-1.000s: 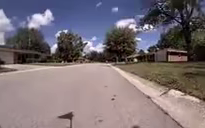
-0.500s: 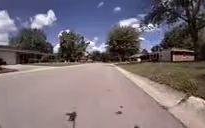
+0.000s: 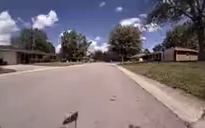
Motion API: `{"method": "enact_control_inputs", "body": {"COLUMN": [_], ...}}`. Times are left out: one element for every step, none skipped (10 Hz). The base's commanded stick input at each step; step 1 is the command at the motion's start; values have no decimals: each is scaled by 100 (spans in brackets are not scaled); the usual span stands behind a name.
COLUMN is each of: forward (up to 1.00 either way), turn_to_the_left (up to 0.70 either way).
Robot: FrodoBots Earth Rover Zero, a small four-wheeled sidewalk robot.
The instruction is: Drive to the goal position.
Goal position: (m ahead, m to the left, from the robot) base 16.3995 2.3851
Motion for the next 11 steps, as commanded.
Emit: {"method": "enact_control_inputs", "body": {"forward": [85, 85, 85, 85, 85, 85, 85, 85, 85, 85, 85], "turn_to_the_left": [0, 0, 0, 0, 0, 0, 0, 0, 0, -32, -34]}}
